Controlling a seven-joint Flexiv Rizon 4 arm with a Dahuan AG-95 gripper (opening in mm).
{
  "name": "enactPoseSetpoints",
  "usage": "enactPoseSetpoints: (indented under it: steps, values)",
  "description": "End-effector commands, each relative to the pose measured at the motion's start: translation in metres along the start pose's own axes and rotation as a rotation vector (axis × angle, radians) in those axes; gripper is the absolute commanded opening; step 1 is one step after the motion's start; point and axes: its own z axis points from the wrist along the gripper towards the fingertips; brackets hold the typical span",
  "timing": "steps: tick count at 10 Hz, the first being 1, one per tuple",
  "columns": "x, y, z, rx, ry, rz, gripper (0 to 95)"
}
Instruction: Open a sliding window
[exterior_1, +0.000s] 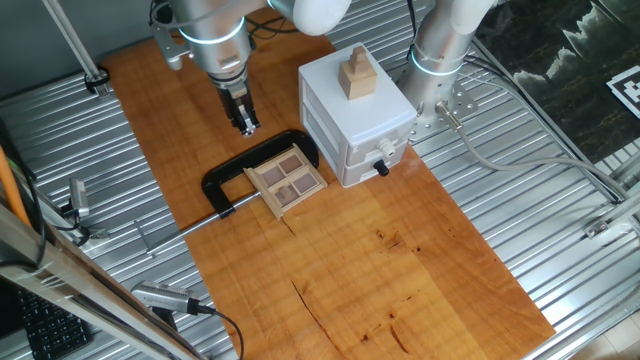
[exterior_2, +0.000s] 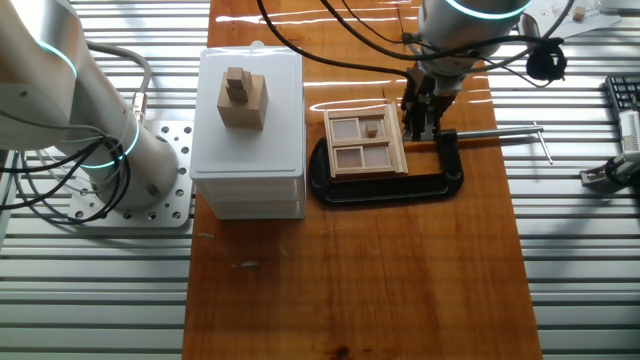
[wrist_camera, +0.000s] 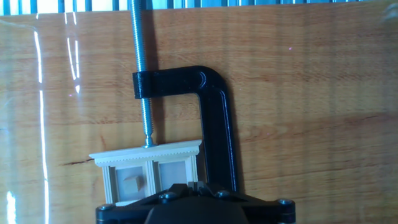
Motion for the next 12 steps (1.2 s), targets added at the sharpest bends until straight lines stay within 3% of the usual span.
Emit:
enactPoseSetpoints:
  steps: [1, 8, 10, 12]
  values:
    - [0.0011, -0.0001, -0.0001, 0.001, -0.002, 0.002, 0.0]
    - [0.0028, 0.0018, -0.0033, 0.016, -0.030, -0.007, 0.0]
    - [0.0057, 0.0048, -0.0082, 0.021, -0.060, -0.044, 0.0]
    - [0.0057, 0.0048, -0.0082, 0.026, -0.052, -0.056, 0.0]
